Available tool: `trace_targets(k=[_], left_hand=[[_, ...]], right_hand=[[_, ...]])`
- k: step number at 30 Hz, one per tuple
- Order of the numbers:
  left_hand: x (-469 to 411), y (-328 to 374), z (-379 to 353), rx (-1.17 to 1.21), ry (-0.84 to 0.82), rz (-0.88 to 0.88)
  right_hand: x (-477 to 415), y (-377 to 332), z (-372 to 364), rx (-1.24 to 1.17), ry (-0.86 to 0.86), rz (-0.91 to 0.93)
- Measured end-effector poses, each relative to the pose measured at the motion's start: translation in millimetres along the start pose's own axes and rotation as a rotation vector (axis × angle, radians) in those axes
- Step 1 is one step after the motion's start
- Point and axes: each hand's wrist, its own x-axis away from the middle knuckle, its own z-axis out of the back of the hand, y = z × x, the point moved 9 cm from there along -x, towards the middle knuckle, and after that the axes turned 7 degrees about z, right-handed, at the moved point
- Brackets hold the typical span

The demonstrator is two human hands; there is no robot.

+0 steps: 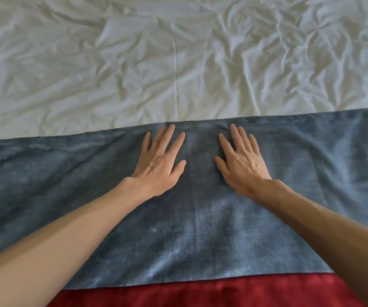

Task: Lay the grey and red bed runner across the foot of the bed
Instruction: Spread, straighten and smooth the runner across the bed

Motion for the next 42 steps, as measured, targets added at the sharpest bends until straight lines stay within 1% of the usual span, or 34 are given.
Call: trace_targets(k=[3,7,11,15,18,24,29,34,37,39,42], left_hand=[[20,5,-7,-0.008,-0.012,0.015],[48,14,-4,0.019,0.015,0.031],[93,39,3,0.092,0.078,0.01],[147,68,-2,0.084,0.112,0.002],[183,86,-10,0.079,0.11,0.028],[249,108,-32,0.074,0.063,0.053],[291,119,-53,0.105,0.03,0.002],[322,128,-54,0.183,0.098,-0.05],[335,131,-54,0.171,0.121,-0.088],[337,134,-50,0.157,0.178,-0.1],[334,140,-43,0.133,0.257,-0.089]], right_hand=[[25,-6,-5,-0.013,0.001,-0.016],[57,-15,-3,-0.027,0.057,0.014],[101,-25,-2,-0.058,0.097,0.056],[155,-37,-5,-0.041,0.11,0.106],[196,-47,-10,-0.044,0.109,0.145],[270,-65,-34,-0.073,0.077,0.143],[320,-72,-54,-0.122,0.073,0.12],[352,-82,-68,-0.154,0.098,0.15],[359,-88,-66,-0.102,0.152,0.147],[357,-87,-58,-0.051,0.192,0.118],[349,-84,-52,0.035,0.187,0.084]])
